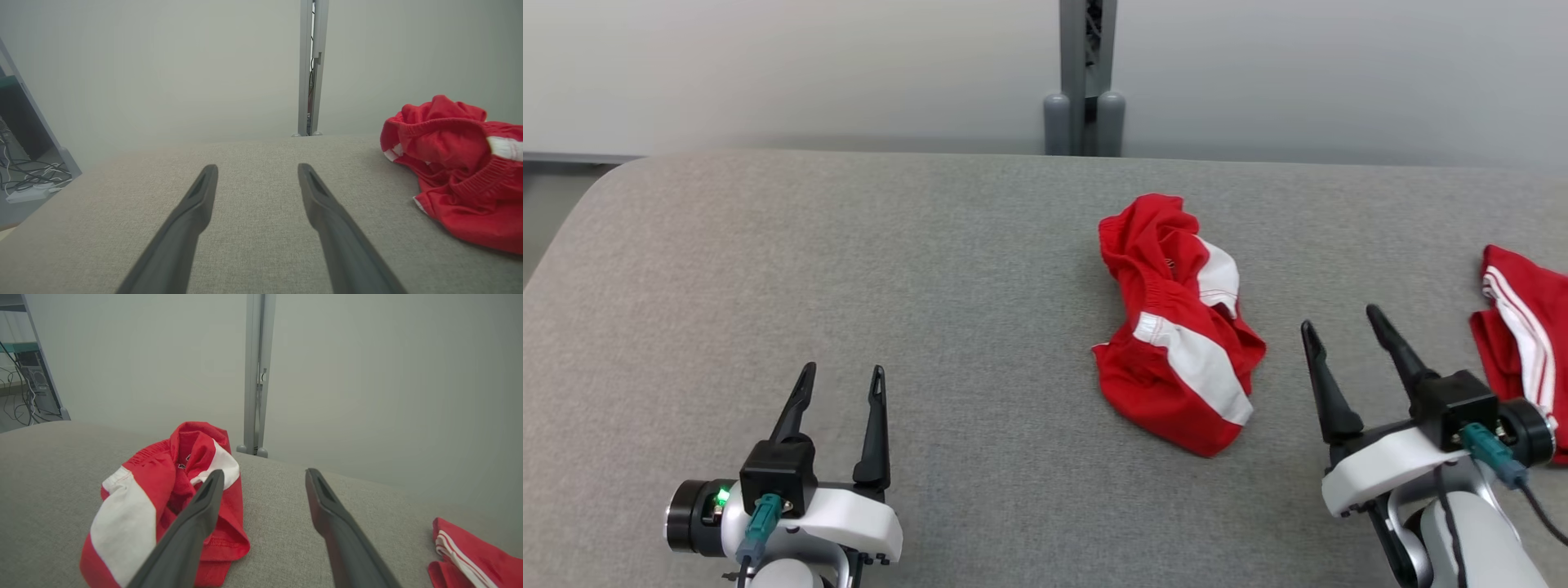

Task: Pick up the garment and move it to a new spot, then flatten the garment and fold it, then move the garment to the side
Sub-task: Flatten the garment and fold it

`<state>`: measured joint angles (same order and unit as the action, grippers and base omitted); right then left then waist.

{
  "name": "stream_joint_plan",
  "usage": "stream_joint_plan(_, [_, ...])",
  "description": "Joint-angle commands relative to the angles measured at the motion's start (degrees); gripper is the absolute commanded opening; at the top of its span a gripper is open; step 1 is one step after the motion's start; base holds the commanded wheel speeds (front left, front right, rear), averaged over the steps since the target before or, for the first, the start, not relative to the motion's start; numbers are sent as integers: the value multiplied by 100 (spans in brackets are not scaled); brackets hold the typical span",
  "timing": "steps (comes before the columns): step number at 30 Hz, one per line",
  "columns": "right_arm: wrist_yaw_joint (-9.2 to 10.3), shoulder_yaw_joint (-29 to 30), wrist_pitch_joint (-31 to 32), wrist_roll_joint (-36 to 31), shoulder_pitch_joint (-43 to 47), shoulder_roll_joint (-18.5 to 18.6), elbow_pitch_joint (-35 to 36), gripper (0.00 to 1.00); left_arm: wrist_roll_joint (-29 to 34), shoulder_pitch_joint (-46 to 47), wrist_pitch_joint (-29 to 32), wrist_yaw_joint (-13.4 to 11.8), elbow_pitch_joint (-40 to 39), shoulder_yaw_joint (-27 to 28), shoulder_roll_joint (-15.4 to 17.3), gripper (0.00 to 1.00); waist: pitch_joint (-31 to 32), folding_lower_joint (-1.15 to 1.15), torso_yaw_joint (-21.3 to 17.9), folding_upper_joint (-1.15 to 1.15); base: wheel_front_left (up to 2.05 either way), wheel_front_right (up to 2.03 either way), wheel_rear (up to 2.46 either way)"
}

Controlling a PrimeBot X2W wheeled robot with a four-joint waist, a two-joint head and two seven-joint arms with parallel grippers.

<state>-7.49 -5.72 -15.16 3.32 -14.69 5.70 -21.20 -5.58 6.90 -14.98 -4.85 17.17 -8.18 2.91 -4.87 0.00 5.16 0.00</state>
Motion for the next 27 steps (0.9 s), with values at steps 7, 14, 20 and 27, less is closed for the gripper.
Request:
stream_joint_plan(7, [0,-399,-8,85,-624,314,-874,100,-544,135,-13,-45,-109,-124,12,100,-313,0,413,0,0,0,0])
stream_joint_plan(14, [-1,-523,-9,-98,-1042,484,-1604,100,-725,221,-14,-111,-177,-206,11,100,-496,0,634,0,0,0,0])
stream_joint_plan(20, [-1,-594,-8,-147,-1357,596,-1927,100,-823,311,-14,-161,-200,-292,11,100,-656,0,801,0,0,0,0])
stream_joint_plan(27, [0,-451,-8,-103,-1605,650,-1799,0,-931,315,-14,-230,-209,-337,12,100,-727,0,945,0,0,0,0])
